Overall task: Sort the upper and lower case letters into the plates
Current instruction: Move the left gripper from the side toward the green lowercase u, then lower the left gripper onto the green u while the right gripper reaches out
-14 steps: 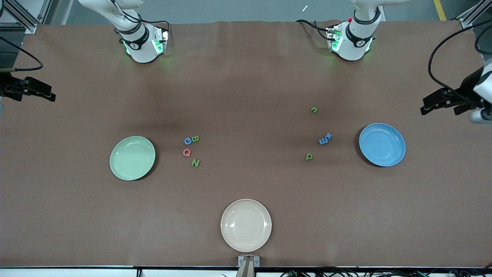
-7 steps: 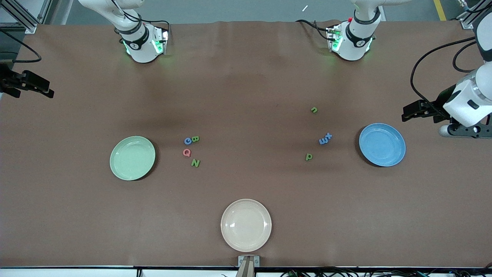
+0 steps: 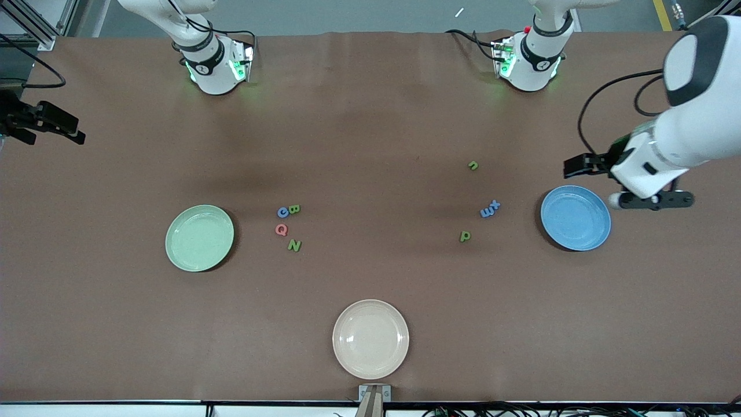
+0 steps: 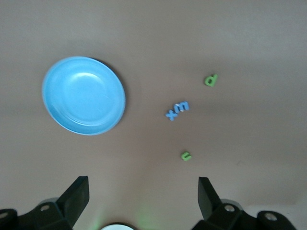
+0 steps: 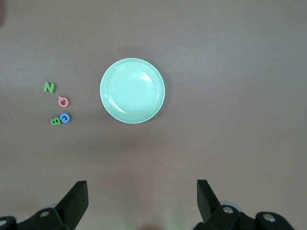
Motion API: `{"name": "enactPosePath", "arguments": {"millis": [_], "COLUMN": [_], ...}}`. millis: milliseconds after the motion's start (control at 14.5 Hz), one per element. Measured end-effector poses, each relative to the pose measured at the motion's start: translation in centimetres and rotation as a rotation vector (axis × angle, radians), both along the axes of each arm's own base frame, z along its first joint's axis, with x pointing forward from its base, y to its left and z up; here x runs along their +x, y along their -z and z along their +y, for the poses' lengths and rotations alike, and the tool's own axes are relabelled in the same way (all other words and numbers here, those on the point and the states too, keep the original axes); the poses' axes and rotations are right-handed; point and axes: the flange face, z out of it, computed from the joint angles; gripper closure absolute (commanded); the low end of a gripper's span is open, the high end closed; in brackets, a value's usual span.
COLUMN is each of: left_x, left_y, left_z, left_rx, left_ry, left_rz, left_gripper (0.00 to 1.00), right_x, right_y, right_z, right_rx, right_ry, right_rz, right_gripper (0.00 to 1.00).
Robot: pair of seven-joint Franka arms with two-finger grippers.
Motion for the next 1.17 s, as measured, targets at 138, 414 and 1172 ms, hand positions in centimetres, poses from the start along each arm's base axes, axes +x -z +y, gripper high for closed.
{"name": "enactPosePath", "arguments": {"millis": [138, 414, 1172], "left_x": [-0.9, -4.0, -13.5], "left_y": [2.3, 7.9, 19.5], "left_z": [-3.5, -6.9, -10.2], "left_rx": [0.012, 0.029, 0.012], "left_ry": [-0.029, -0.089, -0.122], "left_rz": [0.004, -0.014, -0.1], "left_gripper": [0.0, 0.0, 0.02], "right_x": [0.0, 0.0, -0.4], "right_y": [0.0, -0.1, 0.4], "right_z": [0.1, 0.1, 0.0], "right_rx": [0.0, 0.0, -0.004], "right_ry": [-0.011, -0.033, -0.039], "right_rz": [-0.003, -0.004, 0.033], "right_gripper": [0.0, 0.0, 0.0]}}
